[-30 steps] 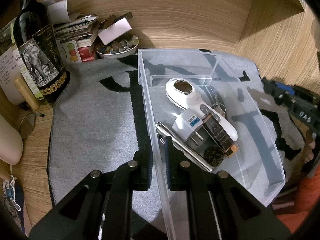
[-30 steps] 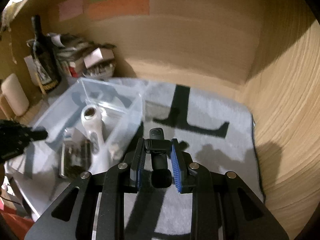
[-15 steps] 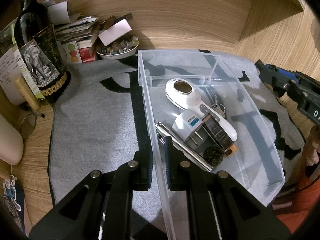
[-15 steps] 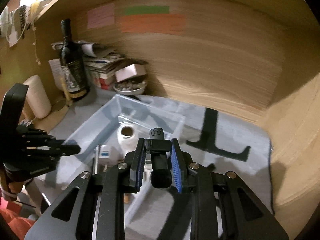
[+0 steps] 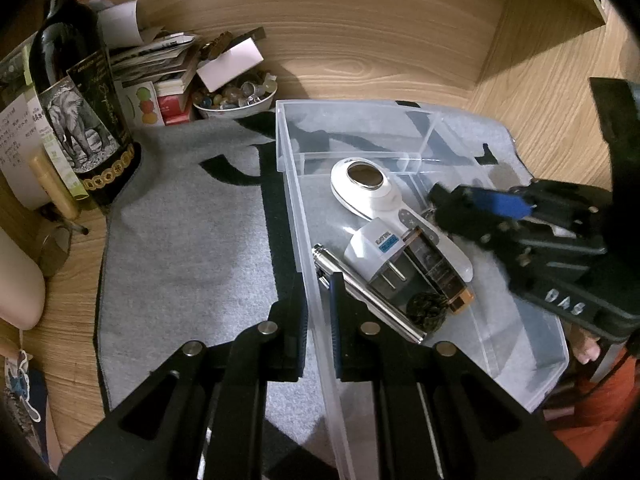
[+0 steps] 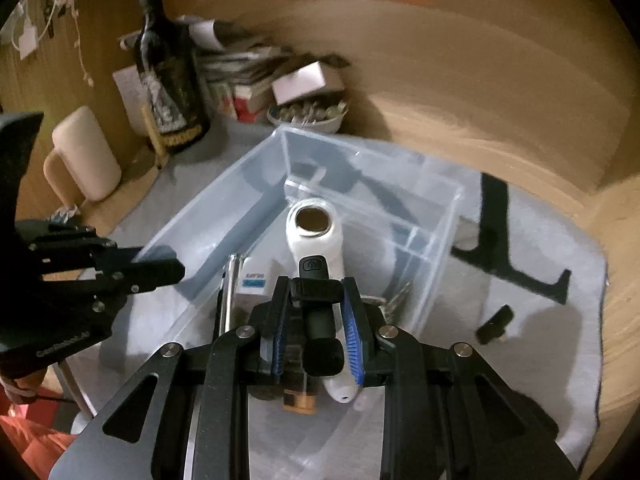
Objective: Organize rigid objects
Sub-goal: 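Lower the small black adapter into the box and open the right tool, then grasp the second small black adapter with the right tool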
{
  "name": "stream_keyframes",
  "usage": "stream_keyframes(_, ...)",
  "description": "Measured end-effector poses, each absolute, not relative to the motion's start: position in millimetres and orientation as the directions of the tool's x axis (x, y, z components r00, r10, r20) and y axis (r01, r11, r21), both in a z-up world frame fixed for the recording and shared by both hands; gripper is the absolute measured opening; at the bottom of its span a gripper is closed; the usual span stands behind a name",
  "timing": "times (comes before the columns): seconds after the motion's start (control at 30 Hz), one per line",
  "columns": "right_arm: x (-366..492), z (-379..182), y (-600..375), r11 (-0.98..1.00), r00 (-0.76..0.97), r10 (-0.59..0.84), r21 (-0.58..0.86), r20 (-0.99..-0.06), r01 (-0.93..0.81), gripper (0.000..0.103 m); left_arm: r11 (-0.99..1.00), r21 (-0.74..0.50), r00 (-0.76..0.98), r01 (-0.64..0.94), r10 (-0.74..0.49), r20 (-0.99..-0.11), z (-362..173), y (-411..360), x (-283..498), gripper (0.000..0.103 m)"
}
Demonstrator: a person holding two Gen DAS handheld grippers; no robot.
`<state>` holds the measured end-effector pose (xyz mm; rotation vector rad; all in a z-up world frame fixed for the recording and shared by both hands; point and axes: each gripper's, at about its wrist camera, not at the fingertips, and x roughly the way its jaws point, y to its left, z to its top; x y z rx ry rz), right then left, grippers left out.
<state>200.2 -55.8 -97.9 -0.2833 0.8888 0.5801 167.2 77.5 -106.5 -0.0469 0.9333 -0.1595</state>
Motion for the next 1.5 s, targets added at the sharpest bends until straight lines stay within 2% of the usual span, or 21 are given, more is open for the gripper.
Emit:
stream_keyframes(0.17, 199, -98, -56, 0.808, 0.479, 0.356, 0.007, -0.802, -0.589, 0.024, 0.987, -0.113, 0.585, 0.118, -0.161, -0.795, -106, 78, 167, 0.009)
stream_keyframes(0.23, 198, -95, -58, 0.814, 0.494, 0.357, 0.004, -0.793, -0.581, 0.035, 0.986, -0.115, 0.585, 0.119, -0.163, -0.794, -106, 78, 166, 0.009)
stream_keyframes(0.3, 198, -90, -63, 0.821, 0.512, 0.360, 0.004, -0.780, -0.571, 0.041, 0.986, -0.114, 0.585, 0.118, -0.162, -0.794, -106, 78, 166, 0.009)
stream_keyframes(0.47, 197, -76, -73, 0.842, 0.557, 0.351, -0.007, -0.752, -0.540, 0.045, 0.987, -0.114, 0.586, 0.117, -0.161, -0.794, -106, 78, 167, 0.009)
stream_keyframes(0.6, 198, -62, -84, 0.868, 0.614, 0.332, -0.022, -0.716, -0.495, 0.058, 0.987, -0.114, 0.585, 0.118, -0.161, -0.795, -106, 78, 167, 0.009)
stream_keyframes(0.8, 212, -42, -108, 0.912, 0.680, 0.283, -0.031, -0.677, -0.410, 0.065, 0.986, -0.115, 0.585, 0.117, -0.162, -0.795, -106, 78, 167, 0.009)
stream_keyframes(1.07, 246, -43, -147, 0.962, 0.720, 0.167, -0.051, -0.674, -0.270, 0.065, 0.986, -0.115, 0.585, 0.118, -0.162, -0.795, -106, 78, 167, 0.009)
stream_keyframes(1.23, 269, -71, -163, 0.976, 0.663, 0.148, 0.000, -0.734, -0.218, 0.065, 0.987, -0.113, 0.584, 0.118, -0.161, -0.795, -106, 78, 167, 0.009)
stream_keyframes(1.47, 276, -117, -161, 0.969, 0.554, 0.102, -0.043, -0.826, -0.243, 0.064, 0.987, -0.111, 0.584, 0.119, -0.160, -0.796, -107, 77, 166, 0.009)
stream_keyframes(1.5, 275, -123, -160, 0.966, 0.540, 0.094, -0.055, -0.837, -0.253, 0.060, 0.987, -0.110, 0.584, 0.119, -0.159, -0.796, -107, 77, 166, 0.009)
